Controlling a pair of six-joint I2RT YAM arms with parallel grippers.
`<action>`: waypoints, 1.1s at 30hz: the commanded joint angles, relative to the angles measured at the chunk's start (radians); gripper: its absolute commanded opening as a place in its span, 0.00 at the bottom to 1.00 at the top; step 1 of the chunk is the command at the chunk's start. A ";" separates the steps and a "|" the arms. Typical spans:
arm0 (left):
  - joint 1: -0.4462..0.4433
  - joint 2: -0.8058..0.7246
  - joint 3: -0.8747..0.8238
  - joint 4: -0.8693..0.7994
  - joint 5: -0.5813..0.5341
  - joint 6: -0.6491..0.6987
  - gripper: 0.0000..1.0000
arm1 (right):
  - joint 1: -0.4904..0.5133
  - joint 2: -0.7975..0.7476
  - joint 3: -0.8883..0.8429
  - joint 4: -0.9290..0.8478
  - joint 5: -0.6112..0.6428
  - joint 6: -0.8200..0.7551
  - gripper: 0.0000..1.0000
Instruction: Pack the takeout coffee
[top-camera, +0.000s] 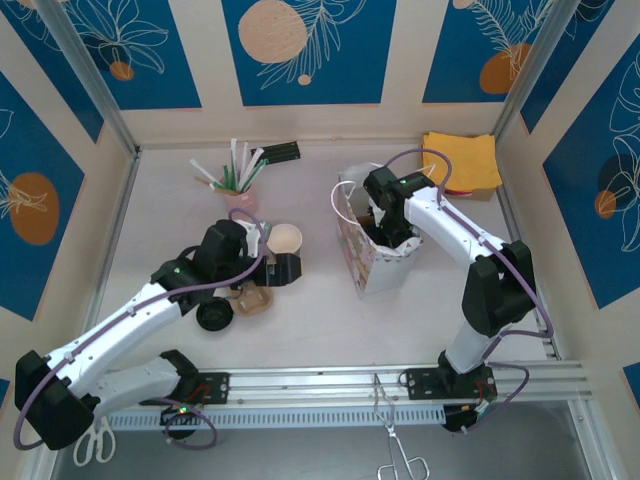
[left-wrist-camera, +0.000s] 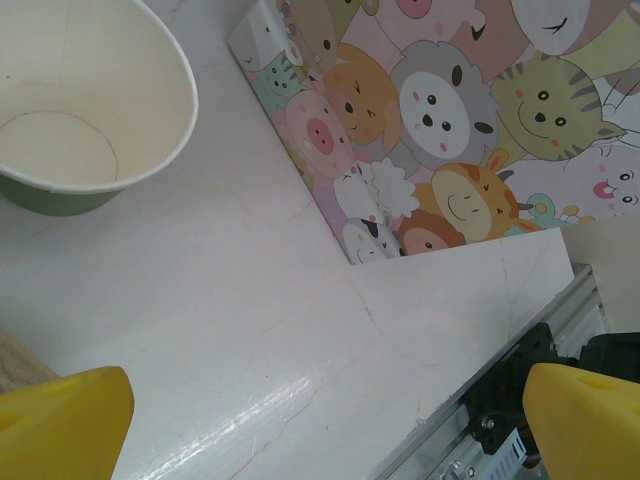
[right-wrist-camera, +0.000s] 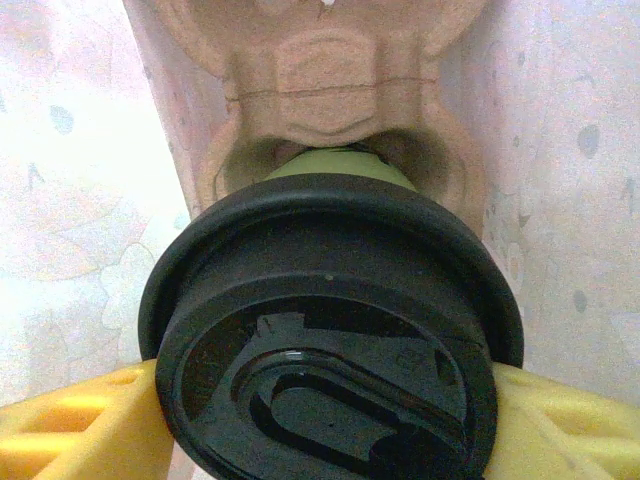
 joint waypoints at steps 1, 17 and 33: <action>-0.018 -0.019 0.013 -0.016 0.011 -0.003 1.00 | -0.008 0.098 -0.092 0.055 0.002 -0.001 0.69; -0.020 -0.019 0.007 -0.011 0.008 -0.005 1.00 | -0.012 0.092 -0.087 0.049 0.002 -0.003 0.69; -0.022 -0.019 0.006 -0.008 0.006 -0.006 1.00 | -0.015 0.089 -0.084 0.045 0.006 -0.006 0.69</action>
